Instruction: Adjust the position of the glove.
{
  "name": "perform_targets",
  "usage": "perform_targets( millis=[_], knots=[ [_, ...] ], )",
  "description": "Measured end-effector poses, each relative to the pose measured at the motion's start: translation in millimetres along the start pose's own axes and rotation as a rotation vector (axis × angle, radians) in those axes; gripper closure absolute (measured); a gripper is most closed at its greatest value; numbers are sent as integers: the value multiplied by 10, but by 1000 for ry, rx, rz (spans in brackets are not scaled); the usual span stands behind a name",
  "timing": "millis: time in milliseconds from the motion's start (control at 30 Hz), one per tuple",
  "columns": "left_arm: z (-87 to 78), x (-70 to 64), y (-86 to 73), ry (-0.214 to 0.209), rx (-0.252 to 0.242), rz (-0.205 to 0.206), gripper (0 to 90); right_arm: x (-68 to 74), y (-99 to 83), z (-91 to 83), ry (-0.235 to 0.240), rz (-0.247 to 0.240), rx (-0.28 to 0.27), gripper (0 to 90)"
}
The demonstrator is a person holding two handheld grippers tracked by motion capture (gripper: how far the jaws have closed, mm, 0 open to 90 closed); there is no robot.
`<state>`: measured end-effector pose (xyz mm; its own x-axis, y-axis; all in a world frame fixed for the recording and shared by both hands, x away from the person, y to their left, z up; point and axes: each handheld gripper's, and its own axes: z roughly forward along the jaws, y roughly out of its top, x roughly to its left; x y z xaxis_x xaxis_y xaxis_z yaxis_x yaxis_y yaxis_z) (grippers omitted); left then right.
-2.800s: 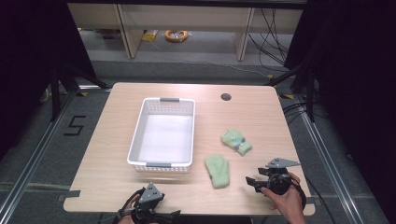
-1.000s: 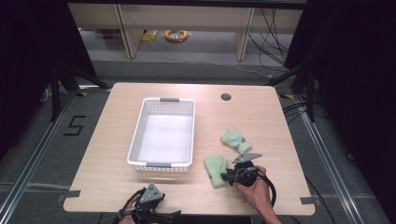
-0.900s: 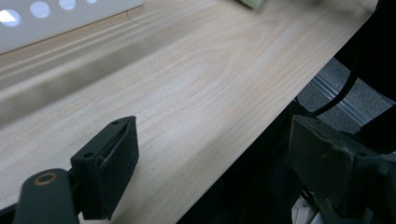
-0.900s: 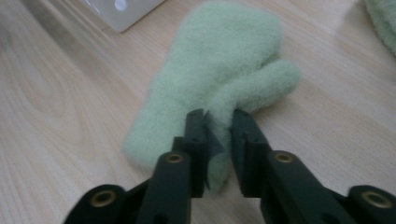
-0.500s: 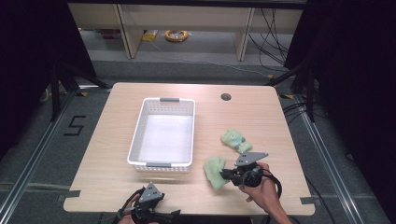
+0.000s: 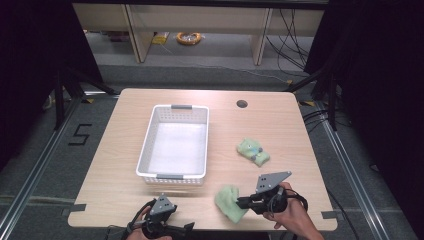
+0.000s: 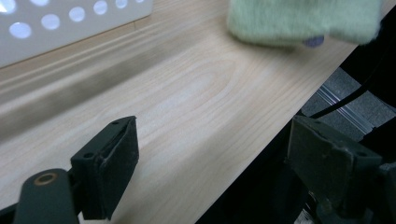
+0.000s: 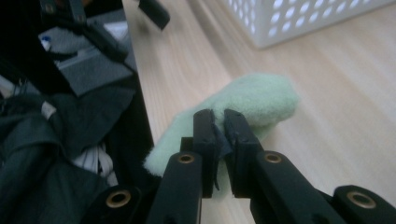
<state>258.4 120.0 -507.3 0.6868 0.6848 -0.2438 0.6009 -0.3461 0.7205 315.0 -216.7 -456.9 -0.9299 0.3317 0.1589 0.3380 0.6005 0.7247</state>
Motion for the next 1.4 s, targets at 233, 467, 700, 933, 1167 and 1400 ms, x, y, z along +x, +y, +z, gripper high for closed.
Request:
perform_targets(
  millis=[233, 467, 700, 933, 1167, 1400],
  knots=[
    [150, -57, 192, -33, 1, 18, 163, -206, -170, 85, -27, 1, 122, 831],
    [349, -132, 459, -40, -9, 62, 194, -321, -209, 136, -45, -10, 188, 816],
    [633, -225, 692, -100, 2, 81, 308, -339, -211, 151, -52, -26, 188, 788],
    [849, -147, 789, -114, 76, 99, 422, -333, -214, 160, -52, -37, 180, 789],
    [912, -158, 797, -154, 85, 104, 564, -321, -210, 155, -58, -26, 174, 795],
    [851, -201, 776, -163, 73, 58, 737, -310, -164, 126, -77, 5, 134, 827]
  ],
)
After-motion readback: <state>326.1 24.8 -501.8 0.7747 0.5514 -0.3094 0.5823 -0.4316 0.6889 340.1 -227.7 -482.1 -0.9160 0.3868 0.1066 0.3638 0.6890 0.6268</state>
